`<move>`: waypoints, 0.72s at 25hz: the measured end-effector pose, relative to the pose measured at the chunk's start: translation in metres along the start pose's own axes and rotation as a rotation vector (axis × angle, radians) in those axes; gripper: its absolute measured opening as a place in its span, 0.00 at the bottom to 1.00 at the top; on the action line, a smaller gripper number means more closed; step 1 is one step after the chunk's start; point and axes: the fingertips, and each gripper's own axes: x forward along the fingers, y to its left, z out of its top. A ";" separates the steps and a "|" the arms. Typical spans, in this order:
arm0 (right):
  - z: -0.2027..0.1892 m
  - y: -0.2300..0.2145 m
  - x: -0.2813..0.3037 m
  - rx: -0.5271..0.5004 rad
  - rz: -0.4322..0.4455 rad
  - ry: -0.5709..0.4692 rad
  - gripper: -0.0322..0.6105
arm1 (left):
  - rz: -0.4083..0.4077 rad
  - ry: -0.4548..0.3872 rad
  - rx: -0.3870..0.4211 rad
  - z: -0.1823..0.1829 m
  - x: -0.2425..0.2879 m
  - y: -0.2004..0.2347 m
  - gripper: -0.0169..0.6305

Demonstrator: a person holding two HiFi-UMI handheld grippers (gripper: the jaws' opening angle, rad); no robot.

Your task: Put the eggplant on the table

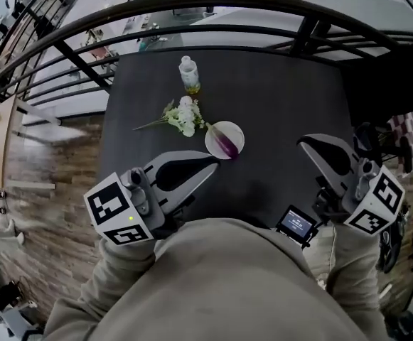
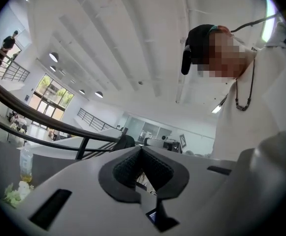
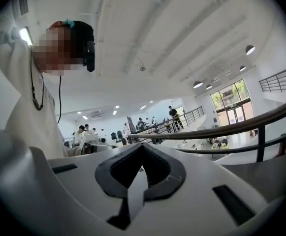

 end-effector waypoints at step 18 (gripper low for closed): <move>0.008 0.016 -0.035 -0.071 -0.095 -0.015 0.07 | -0.182 0.004 0.058 0.005 0.062 -0.025 0.03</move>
